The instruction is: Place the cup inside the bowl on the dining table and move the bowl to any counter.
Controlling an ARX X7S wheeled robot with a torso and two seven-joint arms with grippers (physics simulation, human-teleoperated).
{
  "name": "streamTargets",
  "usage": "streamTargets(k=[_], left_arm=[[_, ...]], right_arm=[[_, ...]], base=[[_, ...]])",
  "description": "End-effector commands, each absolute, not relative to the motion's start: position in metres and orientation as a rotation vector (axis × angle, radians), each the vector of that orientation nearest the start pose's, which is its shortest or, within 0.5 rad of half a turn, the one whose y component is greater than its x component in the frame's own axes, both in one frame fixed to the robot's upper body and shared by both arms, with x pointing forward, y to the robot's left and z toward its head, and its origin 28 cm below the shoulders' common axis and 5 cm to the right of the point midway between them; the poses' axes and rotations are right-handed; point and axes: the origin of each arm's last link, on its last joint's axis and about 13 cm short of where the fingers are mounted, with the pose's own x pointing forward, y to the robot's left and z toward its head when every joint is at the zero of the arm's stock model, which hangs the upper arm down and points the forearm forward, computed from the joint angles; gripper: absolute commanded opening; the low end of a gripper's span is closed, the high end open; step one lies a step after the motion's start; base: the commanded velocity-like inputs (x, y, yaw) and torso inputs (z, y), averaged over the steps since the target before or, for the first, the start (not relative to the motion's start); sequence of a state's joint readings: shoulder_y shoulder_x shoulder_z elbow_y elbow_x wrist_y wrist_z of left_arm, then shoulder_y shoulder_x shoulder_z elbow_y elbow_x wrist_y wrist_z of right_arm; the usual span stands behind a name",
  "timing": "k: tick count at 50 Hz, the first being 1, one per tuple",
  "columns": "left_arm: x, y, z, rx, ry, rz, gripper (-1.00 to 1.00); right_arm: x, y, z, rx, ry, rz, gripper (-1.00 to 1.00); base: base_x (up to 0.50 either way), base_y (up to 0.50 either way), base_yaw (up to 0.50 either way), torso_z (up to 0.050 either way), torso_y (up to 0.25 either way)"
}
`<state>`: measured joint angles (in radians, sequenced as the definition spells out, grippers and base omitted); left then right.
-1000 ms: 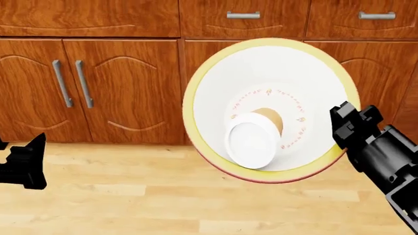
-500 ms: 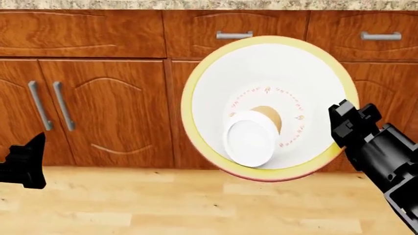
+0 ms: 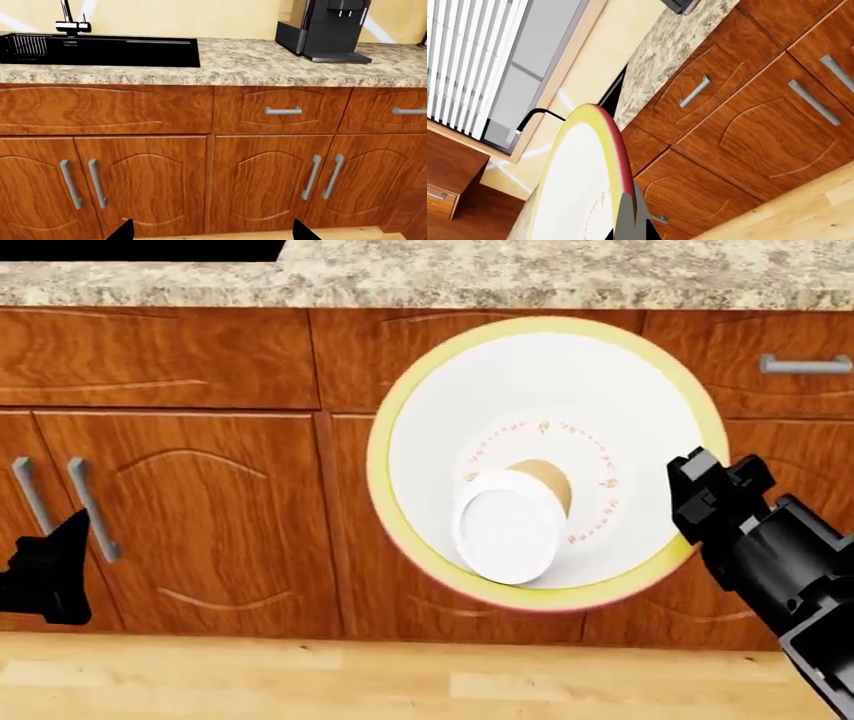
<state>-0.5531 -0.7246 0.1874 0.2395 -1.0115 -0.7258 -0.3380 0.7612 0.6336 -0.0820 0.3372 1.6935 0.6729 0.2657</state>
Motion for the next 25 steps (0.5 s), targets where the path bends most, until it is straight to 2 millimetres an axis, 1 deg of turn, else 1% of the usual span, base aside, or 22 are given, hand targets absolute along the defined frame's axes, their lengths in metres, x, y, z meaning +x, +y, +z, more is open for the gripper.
streamTargets(k=[1,12,17,25], left_arm=[[0.2682,0.2974,0.1751,-0.036,0.164,-0.089,1.0],[0.271,0.2964,0.178,-0.034,0.157,-0.088,1.0],[0.2693,0.2993,0.1783,-0.036,0.154,-0.087,1.0],[0.269,0.2991,0.178,-0.036,0.154,-0.084,1.0]], right_arm=[[0.3139,-0.2156,0.1932,0.963,0.231,0.241,-1.0],[0.3155,-0.2148,0.197,0.955,0.228,0.247,-1.0],[0.3161,-0.2145,0.1996,0.959,0.223,0.251,-1.0],[0.3153,-0.2129,0.1973,0.964,0.231,0.253,-1.0]], base=[[0.5,0.0,0.0,0.0,0.0],[0.5,0.0,0.0,0.0,0.002],[0.5,0.0,0.0,0.0,0.0],[0.5,0.01,0.0,0.0,0.003]])
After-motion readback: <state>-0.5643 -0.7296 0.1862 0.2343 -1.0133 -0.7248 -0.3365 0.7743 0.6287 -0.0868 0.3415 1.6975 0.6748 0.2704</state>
